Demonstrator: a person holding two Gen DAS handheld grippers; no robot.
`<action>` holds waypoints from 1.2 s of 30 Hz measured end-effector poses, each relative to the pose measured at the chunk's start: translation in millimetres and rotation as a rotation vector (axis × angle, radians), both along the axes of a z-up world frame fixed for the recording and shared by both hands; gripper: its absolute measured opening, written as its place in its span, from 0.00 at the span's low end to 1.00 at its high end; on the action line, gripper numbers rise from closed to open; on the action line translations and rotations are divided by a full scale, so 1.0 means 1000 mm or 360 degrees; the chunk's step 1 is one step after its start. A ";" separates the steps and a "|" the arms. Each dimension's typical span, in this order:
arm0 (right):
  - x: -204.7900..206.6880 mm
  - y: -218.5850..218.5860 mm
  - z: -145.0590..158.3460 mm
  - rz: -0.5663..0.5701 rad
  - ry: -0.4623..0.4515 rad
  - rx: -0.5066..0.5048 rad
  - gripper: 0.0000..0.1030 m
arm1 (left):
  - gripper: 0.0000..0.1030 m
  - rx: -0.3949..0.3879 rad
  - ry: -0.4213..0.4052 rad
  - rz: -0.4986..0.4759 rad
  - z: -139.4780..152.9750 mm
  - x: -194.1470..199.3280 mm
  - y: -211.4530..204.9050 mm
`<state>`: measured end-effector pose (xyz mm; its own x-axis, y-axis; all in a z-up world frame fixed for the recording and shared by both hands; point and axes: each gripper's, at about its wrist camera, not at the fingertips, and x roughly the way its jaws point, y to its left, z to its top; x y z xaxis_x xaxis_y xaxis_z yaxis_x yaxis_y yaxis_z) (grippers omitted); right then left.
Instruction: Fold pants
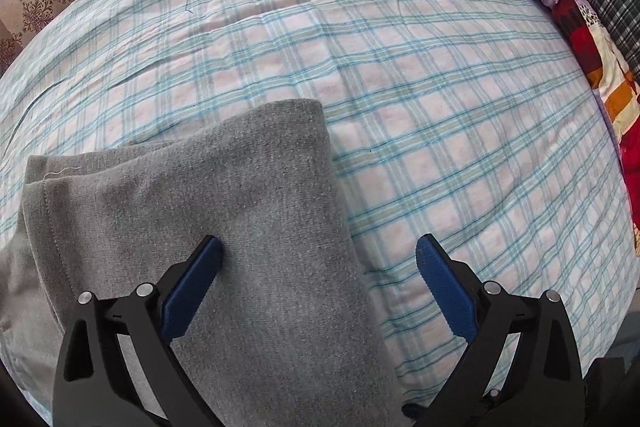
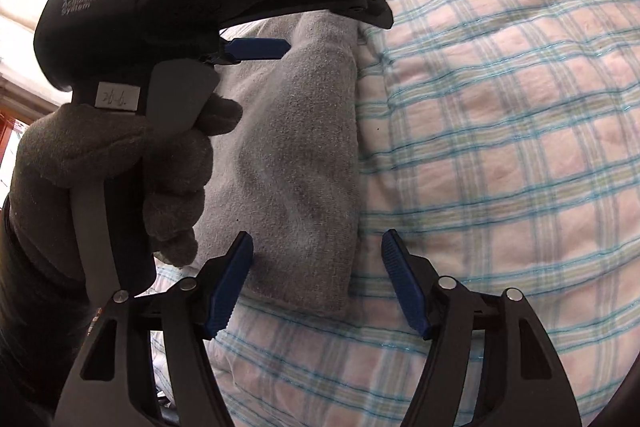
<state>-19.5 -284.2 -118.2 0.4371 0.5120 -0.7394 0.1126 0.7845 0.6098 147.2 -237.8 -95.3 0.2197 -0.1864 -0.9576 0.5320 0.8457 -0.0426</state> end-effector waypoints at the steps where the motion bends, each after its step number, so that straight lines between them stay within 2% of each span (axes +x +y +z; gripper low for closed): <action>1: -0.001 0.003 0.001 0.0005 -0.0007 -0.0005 0.44 | 0.95 0.0021 -0.0008 -0.0001 -0.001 0.000 -0.002; 2: -0.003 0.004 0.003 0.0005 -0.0028 -0.0019 0.43 | 0.95 0.0040 -0.0012 -0.0003 -0.003 0.000 -0.003; 4: -0.007 0.006 0.009 0.0014 -0.0077 -0.0030 0.33 | 0.95 0.0096 -0.0015 -0.0026 -0.006 -0.001 -0.008; 7: -0.014 0.016 0.024 0.0035 -0.0145 -0.0077 0.27 | 0.88 0.0176 -0.0024 -0.0041 -0.010 0.000 -0.013; 10: -0.022 0.035 0.043 0.0074 -0.0238 -0.0171 0.25 | 0.70 0.0182 -0.0022 0.0017 -0.006 0.005 -0.010; 11: -0.022 0.042 0.050 0.0081 -0.0268 -0.0192 0.24 | 0.59 0.0180 -0.0026 0.0040 -0.003 0.009 -0.005; 13: -0.023 0.052 0.063 0.0089 -0.0319 -0.0226 0.24 | 0.49 0.0115 0.0005 0.0060 0.003 0.015 0.006; 15: -0.024 0.059 0.074 0.0090 -0.0353 -0.0217 0.24 | 0.31 0.0044 0.0039 0.0077 0.011 0.019 0.017; 17: -0.023 0.069 0.086 0.0104 -0.0388 -0.0219 0.23 | 0.24 -0.0039 0.0066 0.0084 0.021 0.022 0.028; 21: -0.020 0.089 0.109 0.0150 -0.0465 -0.0243 0.23 | 0.19 -0.0215 0.0090 0.0110 0.046 0.026 0.054; 29: -0.020 0.134 0.164 0.0287 -0.0606 -0.0254 0.23 | 0.19 -0.0604 0.0109 0.0204 0.098 0.031 0.126; 36: -0.016 0.184 0.176 0.0459 -0.0706 -0.0288 0.23 | 0.18 -0.0841 0.0062 0.0348 0.132 0.040 0.222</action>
